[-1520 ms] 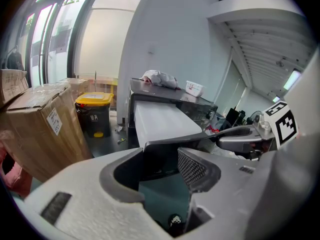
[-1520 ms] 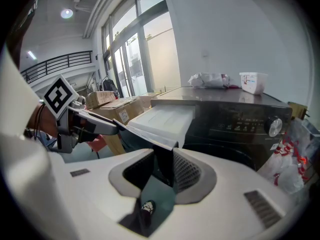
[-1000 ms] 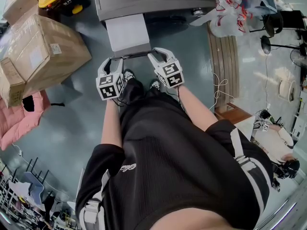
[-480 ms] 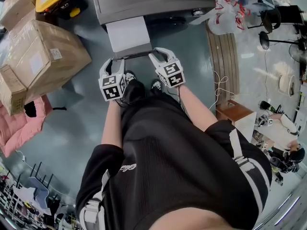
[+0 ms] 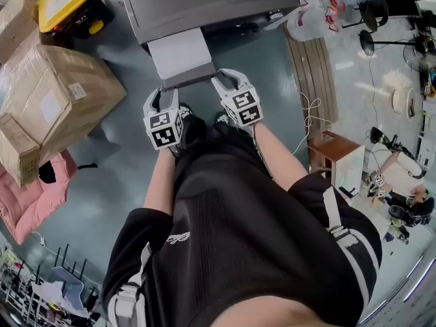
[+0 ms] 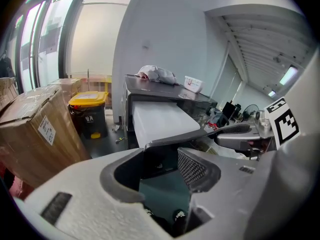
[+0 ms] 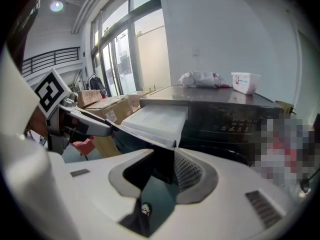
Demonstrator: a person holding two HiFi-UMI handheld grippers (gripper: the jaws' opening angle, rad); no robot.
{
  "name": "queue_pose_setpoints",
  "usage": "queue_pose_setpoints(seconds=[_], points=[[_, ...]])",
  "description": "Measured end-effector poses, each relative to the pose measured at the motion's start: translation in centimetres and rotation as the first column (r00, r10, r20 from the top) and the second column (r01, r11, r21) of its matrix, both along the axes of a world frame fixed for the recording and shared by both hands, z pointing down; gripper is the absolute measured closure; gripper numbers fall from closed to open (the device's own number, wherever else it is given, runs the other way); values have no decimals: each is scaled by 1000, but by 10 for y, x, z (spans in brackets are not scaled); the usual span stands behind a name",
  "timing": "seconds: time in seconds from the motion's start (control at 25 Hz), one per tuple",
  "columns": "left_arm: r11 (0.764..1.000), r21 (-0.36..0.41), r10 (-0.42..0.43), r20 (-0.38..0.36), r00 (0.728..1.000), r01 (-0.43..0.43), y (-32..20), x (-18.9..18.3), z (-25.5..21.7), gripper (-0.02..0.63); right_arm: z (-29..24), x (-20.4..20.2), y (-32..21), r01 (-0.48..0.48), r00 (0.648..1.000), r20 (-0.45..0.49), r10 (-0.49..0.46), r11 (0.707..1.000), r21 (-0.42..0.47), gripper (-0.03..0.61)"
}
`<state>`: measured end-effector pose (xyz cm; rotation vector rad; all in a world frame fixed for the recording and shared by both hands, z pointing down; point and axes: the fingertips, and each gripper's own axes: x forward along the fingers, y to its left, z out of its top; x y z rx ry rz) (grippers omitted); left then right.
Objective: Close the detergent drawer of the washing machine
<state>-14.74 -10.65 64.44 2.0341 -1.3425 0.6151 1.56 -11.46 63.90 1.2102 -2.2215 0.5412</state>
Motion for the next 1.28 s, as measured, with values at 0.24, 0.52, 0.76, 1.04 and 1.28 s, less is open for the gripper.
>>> queue_pose_setpoints(seconds=[0.24, 0.52, 0.76, 1.04, 1.28], points=[[1000, 5, -14, 2, 1000, 14, -2, 2, -2, 399, -3, 2, -4, -10, 1000, -8, 10, 1000, 4, 462], [999, 12, -48, 4, 999, 48, -2, 6, -5, 399, -6, 6, -4, 2, 1000, 9, -2, 1000, 8, 462], [994, 55, -92, 8, 996, 91, -2, 7, -6, 400, -7, 7, -6, 22, 1000, 17, -22, 1000, 18, 462], [991, 82, -104, 8, 995, 103, -5, 4, -5, 400, -8, 3, -8, 40, 998, 53, -42, 998, 46, 462], [988, 99, -124, 8, 992, 122, -6, 4, -5, 400, -11, 2, -10, 53, 996, 68, -56, 997, 55, 457]])
